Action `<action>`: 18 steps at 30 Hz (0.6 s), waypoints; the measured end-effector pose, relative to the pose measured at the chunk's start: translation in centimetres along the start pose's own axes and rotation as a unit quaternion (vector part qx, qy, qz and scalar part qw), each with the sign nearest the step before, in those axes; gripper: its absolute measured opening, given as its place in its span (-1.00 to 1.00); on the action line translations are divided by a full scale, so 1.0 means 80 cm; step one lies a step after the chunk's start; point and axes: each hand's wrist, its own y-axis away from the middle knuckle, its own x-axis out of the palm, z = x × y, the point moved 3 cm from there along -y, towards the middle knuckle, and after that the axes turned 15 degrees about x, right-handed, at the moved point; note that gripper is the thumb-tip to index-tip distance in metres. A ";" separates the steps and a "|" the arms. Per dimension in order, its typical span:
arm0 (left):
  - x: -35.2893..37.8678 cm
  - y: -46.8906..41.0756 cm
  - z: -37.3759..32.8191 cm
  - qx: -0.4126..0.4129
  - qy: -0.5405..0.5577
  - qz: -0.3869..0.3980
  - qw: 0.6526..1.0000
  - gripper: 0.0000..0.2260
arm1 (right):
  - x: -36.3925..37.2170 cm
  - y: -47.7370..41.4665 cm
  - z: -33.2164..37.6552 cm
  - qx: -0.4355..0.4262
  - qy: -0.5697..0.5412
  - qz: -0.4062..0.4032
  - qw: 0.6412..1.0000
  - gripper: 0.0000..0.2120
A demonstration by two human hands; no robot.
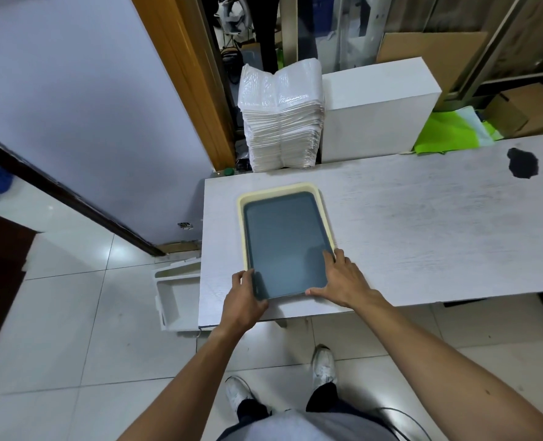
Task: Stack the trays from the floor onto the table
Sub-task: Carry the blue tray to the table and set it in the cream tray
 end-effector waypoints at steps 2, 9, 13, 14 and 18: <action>-0.005 0.003 0.008 -0.008 -0.005 -0.011 1.000 -0.26 | 0.006 0.006 0.013 0.004 -0.004 -0.007 1.000 0.04; -0.020 0.015 0.041 -0.035 -0.009 -0.026 0.999 -0.28 | 0.024 0.021 0.052 0.005 -0.019 -0.013 1.000 -0.01; -0.025 0.017 0.055 -0.035 -0.002 -0.022 0.999 -0.28 | 0.026 0.023 0.064 0.005 -0.017 -0.007 1.000 0.01; -0.025 0.016 0.056 -0.031 -0.001 -0.019 0.999 -0.29 | 0.026 0.023 0.063 0.006 -0.015 -0.008 1.000 0.01; -0.023 0.015 0.062 -0.028 -0.011 -0.012 0.999 -0.38 | 0.027 0.027 0.062 0.010 0.000 -0.016 1.000 -0.04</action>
